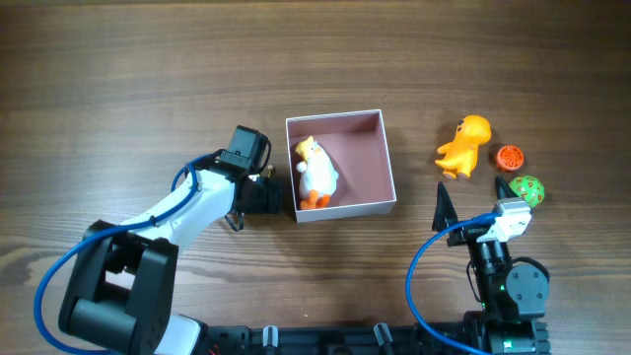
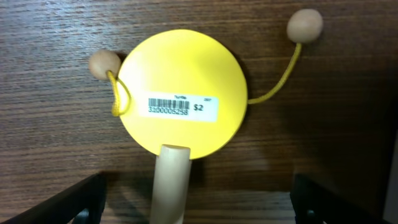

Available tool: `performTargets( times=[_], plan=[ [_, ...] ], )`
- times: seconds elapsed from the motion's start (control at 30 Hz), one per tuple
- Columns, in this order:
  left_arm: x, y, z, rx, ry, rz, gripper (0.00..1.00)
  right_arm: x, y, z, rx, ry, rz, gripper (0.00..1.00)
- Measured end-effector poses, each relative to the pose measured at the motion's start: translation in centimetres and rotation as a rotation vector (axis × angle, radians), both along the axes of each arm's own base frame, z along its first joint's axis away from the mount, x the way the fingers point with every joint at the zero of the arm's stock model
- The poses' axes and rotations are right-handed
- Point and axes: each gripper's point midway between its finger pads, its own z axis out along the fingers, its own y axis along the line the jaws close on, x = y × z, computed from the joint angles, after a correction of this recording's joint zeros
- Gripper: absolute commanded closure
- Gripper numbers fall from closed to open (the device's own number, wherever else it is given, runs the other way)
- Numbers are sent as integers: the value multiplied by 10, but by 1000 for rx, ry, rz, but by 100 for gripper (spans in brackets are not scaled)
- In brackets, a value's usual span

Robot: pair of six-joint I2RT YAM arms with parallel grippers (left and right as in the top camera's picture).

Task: Pack container
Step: 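Lower the left gripper onto the rattle drum handle and grasp it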

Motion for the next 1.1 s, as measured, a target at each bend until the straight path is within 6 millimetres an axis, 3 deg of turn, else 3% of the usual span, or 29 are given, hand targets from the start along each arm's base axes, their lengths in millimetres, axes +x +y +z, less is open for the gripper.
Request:
performTargets(
  times=[0.2,0.33,0.4,0.47,0.73,0.9,1.0,1.07,1.1],
  plan=[
    [0,2,-1,12,-2,-4,51,0,0,0,0,0,0,0],
    [0,2,-1,13,0,-4,59,0,0,0,0,0,0,0],
    [-1,2,-1,14,3,-4,70,0,0,0,0,0,0,0],
    [-2,2,-1,14,8,-5,75,0,0,0,0,0,0,0],
    [-7,4,2,17,18,-5,81,0,0,0,0,0,0,0],
    [2,1,36,-22,-89,-4,84,0,0,0,0,0,0,0],
    [8,-1,64,-55,-180,-3,71,0,0,0,0,0,0,0],
    [9,-2,80,-75,-233,-2,53,0,0,0,0,0,0,0],
    [9,-2,87,-83,-252,2,51,0,0,0,0,0,0,0]
  ],
)
